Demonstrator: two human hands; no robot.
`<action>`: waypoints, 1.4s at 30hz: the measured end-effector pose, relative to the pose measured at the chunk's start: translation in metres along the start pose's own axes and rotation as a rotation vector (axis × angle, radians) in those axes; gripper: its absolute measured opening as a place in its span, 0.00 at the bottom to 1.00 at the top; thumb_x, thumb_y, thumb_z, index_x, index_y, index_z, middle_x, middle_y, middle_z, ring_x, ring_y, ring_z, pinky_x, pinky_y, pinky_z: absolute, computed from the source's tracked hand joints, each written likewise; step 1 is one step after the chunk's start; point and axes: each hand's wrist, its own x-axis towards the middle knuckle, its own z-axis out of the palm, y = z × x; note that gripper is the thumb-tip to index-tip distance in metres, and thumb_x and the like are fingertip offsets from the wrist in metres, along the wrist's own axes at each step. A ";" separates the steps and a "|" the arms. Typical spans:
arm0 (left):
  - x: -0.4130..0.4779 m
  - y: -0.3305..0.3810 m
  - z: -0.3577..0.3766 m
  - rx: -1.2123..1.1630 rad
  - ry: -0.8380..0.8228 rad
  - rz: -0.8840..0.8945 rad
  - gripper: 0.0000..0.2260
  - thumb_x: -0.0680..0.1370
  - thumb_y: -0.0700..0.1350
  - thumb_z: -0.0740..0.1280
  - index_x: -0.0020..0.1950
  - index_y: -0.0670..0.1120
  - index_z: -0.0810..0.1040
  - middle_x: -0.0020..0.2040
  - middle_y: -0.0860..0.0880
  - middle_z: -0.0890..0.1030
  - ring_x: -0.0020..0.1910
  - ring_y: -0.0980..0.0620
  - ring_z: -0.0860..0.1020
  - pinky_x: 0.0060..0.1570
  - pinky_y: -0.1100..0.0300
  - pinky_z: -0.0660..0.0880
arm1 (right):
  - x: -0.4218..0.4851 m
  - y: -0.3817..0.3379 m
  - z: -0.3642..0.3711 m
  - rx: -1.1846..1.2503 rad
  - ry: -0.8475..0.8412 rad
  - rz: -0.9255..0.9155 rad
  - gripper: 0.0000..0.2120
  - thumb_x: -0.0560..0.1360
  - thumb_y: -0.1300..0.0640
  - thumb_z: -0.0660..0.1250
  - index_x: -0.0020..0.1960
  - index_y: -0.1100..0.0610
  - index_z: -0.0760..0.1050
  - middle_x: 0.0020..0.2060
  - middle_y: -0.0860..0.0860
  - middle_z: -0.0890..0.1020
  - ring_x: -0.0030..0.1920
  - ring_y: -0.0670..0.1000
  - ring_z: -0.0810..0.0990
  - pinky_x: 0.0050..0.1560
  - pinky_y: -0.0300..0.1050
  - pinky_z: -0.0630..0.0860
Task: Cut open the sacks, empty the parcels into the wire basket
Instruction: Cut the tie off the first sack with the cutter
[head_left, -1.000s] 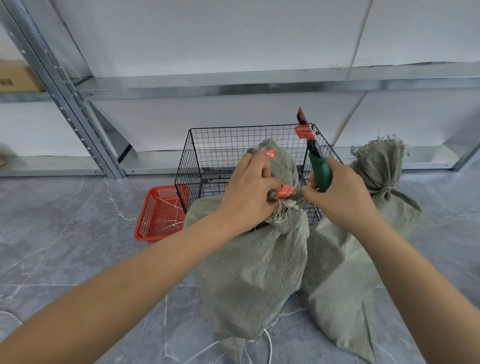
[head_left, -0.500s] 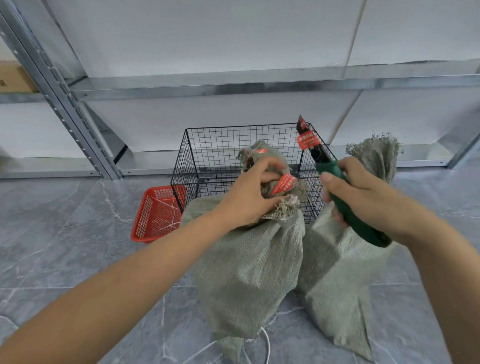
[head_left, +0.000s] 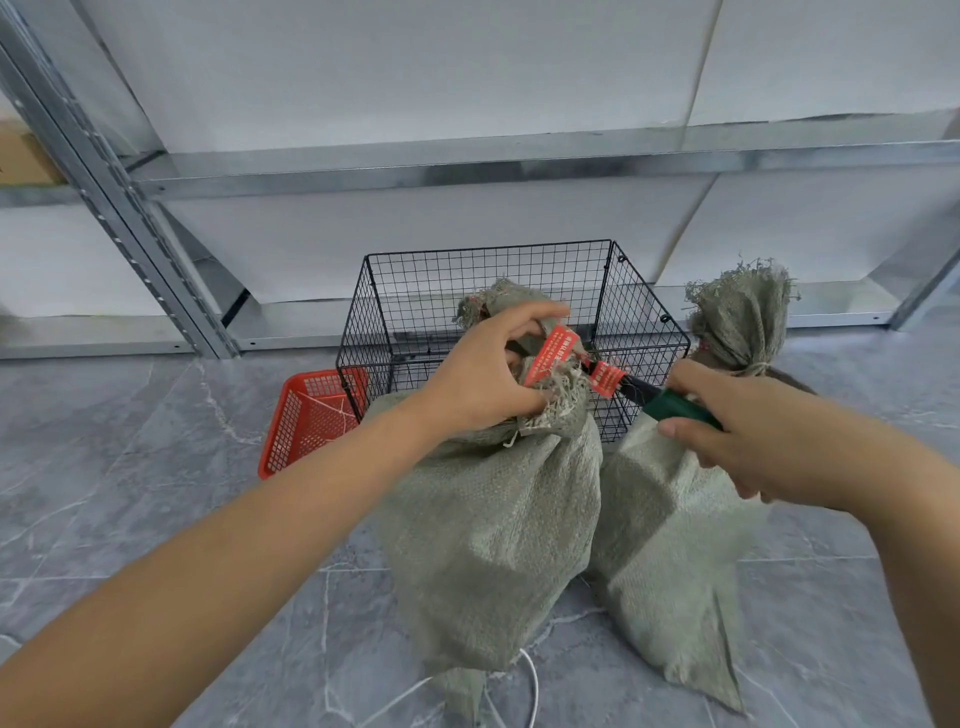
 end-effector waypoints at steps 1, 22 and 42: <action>-0.001 0.000 -0.001 0.000 -0.005 -0.006 0.31 0.66 0.31 0.72 0.63 0.55 0.69 0.59 0.50 0.76 0.47 0.55 0.80 0.40 0.71 0.75 | 0.000 -0.001 0.000 -0.026 -0.009 -0.006 0.07 0.79 0.49 0.56 0.43 0.48 0.62 0.36 0.50 0.77 0.27 0.47 0.77 0.32 0.43 0.77; -0.011 0.012 -0.001 0.227 -0.096 0.046 0.42 0.64 0.39 0.77 0.72 0.56 0.60 0.72 0.55 0.65 0.58 0.63 0.66 0.62 0.69 0.62 | 0.016 -0.004 -0.008 -0.166 -0.011 -0.131 0.10 0.77 0.48 0.60 0.39 0.45 0.61 0.32 0.45 0.73 0.25 0.41 0.74 0.31 0.38 0.72; 0.003 -0.018 -0.006 0.133 0.035 -0.016 0.09 0.68 0.34 0.72 0.47 0.40 0.80 0.42 0.49 0.82 0.40 0.59 0.78 0.48 0.67 0.73 | 0.029 0.024 0.040 0.500 0.177 -0.310 0.06 0.77 0.56 0.60 0.42 0.47 0.67 0.30 0.53 0.77 0.23 0.48 0.73 0.26 0.44 0.73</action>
